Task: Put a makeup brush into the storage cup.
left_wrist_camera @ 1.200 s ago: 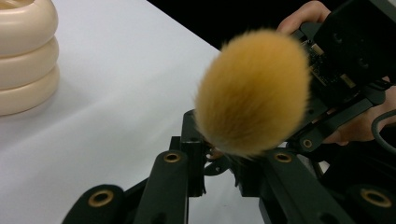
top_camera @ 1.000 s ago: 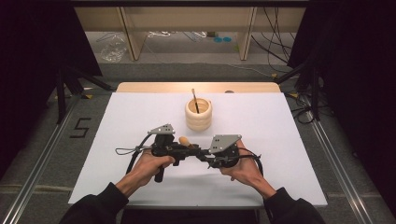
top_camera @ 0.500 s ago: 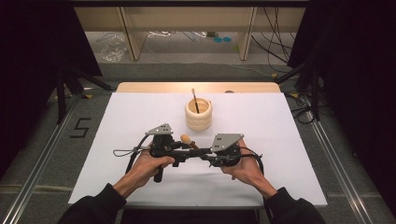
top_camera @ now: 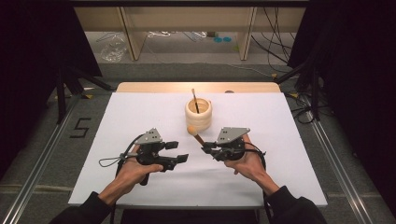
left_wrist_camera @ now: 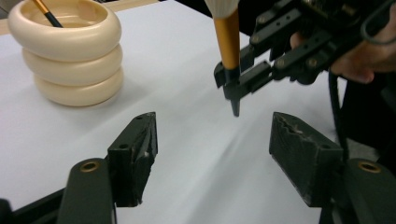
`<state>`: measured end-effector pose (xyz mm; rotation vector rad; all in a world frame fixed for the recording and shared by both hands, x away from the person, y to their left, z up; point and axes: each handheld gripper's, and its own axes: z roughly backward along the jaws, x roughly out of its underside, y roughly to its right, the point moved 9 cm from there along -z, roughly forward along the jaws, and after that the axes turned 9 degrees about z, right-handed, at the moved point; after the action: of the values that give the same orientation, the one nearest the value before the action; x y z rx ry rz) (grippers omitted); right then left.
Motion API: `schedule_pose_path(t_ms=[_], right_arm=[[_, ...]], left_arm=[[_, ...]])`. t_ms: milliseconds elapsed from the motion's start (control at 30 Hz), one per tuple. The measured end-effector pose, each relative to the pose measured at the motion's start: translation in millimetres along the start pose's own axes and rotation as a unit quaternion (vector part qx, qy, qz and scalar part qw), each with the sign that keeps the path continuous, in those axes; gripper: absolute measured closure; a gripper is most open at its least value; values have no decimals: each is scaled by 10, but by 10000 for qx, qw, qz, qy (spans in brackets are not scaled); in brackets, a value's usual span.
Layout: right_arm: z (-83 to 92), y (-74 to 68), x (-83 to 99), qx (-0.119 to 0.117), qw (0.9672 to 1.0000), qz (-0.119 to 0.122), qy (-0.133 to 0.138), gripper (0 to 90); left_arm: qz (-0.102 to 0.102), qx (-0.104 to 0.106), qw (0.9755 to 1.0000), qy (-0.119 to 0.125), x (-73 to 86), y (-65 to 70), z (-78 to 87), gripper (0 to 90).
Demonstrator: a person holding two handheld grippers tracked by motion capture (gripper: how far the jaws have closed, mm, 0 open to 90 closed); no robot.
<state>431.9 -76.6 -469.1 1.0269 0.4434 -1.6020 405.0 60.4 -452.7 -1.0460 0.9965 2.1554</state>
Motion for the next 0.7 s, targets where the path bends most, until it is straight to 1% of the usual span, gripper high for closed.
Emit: schedule_pose_path(t_ms=[33, 67, 100, 133, 167, 200, 233, 267, 300, 333, 367, 400, 467, 500, 533, 567, 600, 667, 700], right_arm=[[0, 0, 0, 0, 10000, 0, 0, 795], [7, 27, 4, 25, 10000, -64, 7, 795], [18, 38, 4, 16, 9999, -105, 15, 795], [18, 38, 4, 16, 9999, -105, 15, 795], [28, 58, 6, 32, 9999, -124, 23, 795], [46, 107, 10, 101, 9998, -183, 35, 795], [59, 141, 15, 122, 9997, -230, 20, 795], [59, 141, 15, 122, 9997, -230, 20, 795], [78, 196, 19, 168, 9994, -299, 16, 795], [78, 196, 19, 168, 9994, -299, 16, 795], [85, 227, 18, 198, 9992, -354, 35, 795], [94, 265, 21, 248, 9990, -362, 40, 795], [104, 321, 23, 305, 9988, -377, 42, 795], [105, 343, 29, 320, 9986, -419, 17, 795], [106, 404, 40, 352, 9986, -399, -26, 795], [106, 404, 40, 352, 9986, -399, -26, 795], [103, 424, 41, 388, 9982, -449, -36, 795], [106, 474, 42, 407, 9979, -492, -50, 795], [110, 511, 53, 374, 9978, -542, -116, 795]], left_arm=[[-88, -77, 9999, -3, 22, -12, 14, 327], [-140, -131, 9998, -4, 40, -18, 26, 307], [-249, -217, 9995, -11, 58, -37, 39, 295], [-305, -290, 9991, -23, 78, -55, 56, 295], [-351, -289, 9990, -46, 98, -71, 76, 284], [-313, -368, 9988, -45, 120, -89, 98, 265], [-328, -458, 9984, -38, 145, -122, 126, 258], [-379, -486, 9981, -51, 163, -145, 145, 258], [-391, -586, 9975, -59, 189, -177, 173, 251], [-395, -619, 9973, -24, 212, -206, 192, 251], [-372, -671, 9970, -55, 246, -236, 219, 248], [-345, -686, 9970, -54, 277, -259, 237, 248], [-325, -782, 9963, -112, 345, -313, 279, 244], [-368, -834, 9958, -131, 378, -341, 295, 243], [-403, -864, 9953, -143, 415, -366, 304, 240], [-388, -927, 9948, -189, 457, -385, 319, 240], [-382, -930, 9947, -234, 493, -398, 332, 238], [-389, -919, 9947, -246, 533, -410, 364, 238], [-436, -991, 9938, -246, 538, -422, 392, 237]])
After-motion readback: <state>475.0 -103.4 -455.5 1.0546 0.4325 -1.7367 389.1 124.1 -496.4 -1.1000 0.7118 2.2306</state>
